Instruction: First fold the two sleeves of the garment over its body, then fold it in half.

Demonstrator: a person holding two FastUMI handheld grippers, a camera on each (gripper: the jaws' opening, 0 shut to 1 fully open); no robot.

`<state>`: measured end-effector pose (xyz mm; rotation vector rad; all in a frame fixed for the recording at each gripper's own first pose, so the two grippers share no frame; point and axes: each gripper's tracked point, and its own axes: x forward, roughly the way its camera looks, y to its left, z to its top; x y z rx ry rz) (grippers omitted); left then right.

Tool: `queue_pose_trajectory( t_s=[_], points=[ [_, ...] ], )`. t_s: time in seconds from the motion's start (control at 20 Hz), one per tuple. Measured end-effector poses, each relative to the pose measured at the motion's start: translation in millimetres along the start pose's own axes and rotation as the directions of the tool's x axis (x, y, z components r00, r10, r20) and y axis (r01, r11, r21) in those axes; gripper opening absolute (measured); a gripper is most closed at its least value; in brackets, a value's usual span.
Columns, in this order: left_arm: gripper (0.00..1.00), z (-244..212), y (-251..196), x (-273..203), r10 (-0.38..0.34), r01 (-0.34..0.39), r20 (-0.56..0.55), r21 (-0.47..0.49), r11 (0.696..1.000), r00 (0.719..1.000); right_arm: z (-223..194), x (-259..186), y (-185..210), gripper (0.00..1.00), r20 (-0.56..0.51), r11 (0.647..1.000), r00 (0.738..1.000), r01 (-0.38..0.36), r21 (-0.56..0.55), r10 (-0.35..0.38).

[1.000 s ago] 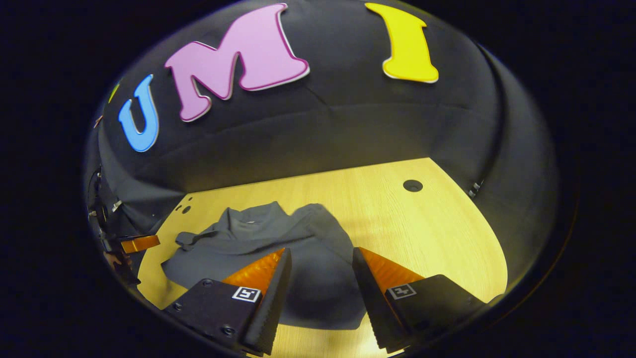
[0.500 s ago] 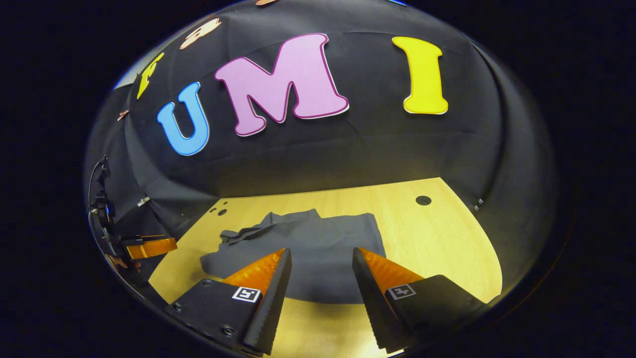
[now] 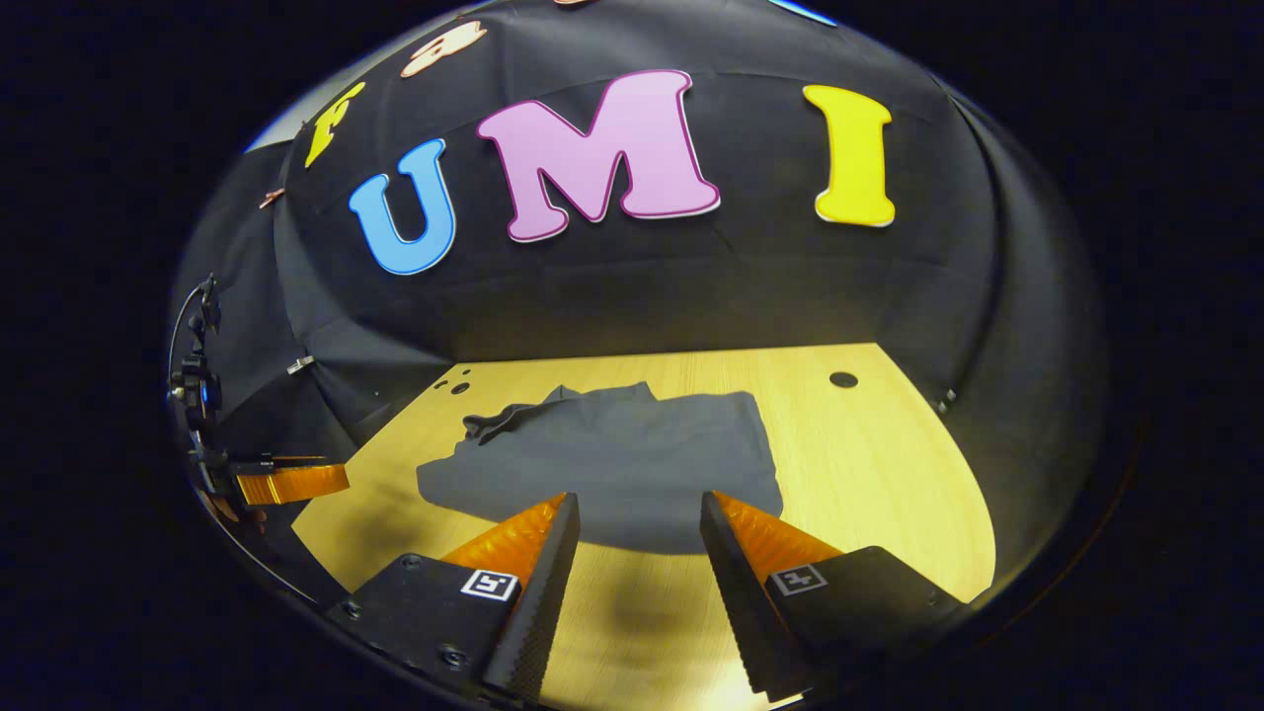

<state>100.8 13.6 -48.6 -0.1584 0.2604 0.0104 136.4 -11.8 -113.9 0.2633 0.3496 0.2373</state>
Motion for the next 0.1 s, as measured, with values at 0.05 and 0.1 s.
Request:
queue_pose_trajectory(
  t_s=[0.05,0.1],
  points=[
    [0.91,-4.5,-0.1,-1.6,-0.003,0.003,-0.003,-0.004,1.0,1.0,-2.0,-0.5,-1.0,0.77,-0.007,1.0,1.0,0.007,0.003,-0.007],
    [0.91,-7.5,0.5,-4.1,-0.005,0.005,-0.005,-0.005,1.0,1.0,-5.0,-1.5,-1.2,0.77,-0.015,1.0,1.0,0.014,0.0,-0.014]
  ],
)
